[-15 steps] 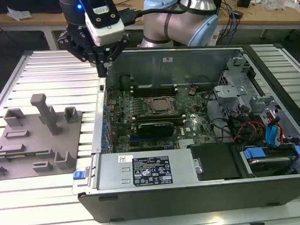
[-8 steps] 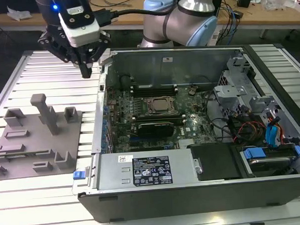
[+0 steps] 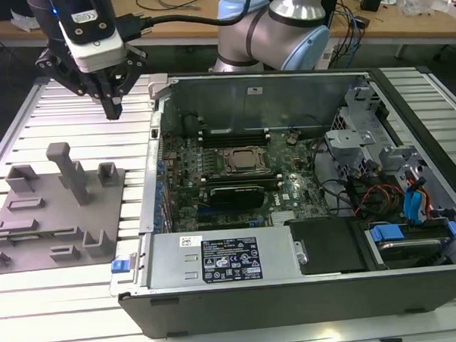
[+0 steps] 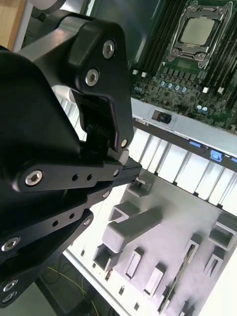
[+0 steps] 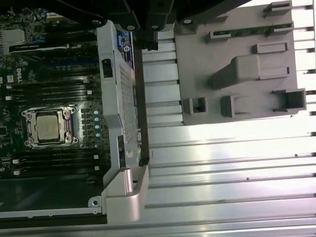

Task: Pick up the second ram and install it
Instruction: 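Reach for the second ram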

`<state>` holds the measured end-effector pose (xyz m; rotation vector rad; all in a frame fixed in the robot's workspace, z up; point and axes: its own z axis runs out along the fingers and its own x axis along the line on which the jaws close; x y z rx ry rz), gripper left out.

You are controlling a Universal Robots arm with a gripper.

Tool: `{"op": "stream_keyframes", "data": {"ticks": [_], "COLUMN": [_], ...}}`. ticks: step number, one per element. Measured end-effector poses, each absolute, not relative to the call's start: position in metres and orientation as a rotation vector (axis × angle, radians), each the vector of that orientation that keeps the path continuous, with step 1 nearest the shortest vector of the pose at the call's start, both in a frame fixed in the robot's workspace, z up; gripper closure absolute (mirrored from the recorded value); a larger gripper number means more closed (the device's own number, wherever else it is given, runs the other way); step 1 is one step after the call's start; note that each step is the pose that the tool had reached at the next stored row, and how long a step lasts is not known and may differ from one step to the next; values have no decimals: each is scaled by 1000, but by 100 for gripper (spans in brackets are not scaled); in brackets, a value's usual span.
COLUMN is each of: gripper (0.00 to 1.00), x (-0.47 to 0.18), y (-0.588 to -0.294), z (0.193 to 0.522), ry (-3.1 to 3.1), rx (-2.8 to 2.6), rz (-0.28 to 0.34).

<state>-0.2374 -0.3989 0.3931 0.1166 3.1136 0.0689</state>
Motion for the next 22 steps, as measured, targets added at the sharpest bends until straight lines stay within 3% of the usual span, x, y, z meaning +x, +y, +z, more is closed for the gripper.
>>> {"op": "stream_keyframes", "data": {"ticks": [22], "gripper": [89], "x": [-279], "y": [-399], "z": [391], "ry": [3114], "rx": [117], "rz": [69]}}
